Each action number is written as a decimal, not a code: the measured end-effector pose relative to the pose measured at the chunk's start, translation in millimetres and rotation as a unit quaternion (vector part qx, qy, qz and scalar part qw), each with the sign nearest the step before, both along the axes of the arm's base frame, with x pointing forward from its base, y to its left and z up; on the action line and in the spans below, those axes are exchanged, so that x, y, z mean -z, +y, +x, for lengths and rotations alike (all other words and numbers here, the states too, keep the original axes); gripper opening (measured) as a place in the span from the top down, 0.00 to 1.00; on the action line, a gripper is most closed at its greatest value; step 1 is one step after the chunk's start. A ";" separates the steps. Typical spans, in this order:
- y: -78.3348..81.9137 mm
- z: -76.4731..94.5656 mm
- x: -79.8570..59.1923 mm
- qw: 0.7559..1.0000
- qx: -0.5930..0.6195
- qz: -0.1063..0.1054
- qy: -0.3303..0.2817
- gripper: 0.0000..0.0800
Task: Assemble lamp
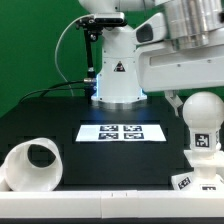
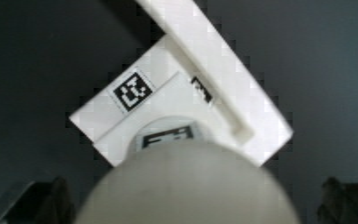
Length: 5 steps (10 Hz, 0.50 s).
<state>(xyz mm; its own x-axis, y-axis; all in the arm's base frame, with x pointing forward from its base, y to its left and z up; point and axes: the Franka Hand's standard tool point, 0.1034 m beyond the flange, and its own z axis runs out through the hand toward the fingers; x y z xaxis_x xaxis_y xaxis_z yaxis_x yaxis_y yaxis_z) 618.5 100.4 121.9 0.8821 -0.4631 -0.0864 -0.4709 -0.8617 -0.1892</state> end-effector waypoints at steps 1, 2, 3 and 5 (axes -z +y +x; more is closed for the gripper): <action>-1.4 2.5 0.4 1.000 -0.015 0.001 -0.010 0.13; -1.7 2.2 0.9 0.999 -0.050 -0.001 -0.017 0.13; -1.7 2.2 1.1 0.995 -0.093 -0.001 -0.026 0.13; -8.7 4.2 0.6 0.960 -0.272 -0.033 -0.056 0.13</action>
Offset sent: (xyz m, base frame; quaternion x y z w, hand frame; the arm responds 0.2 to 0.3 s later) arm 0.0000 0.0000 0.0000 0.0000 0.0000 -0.1296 0.9916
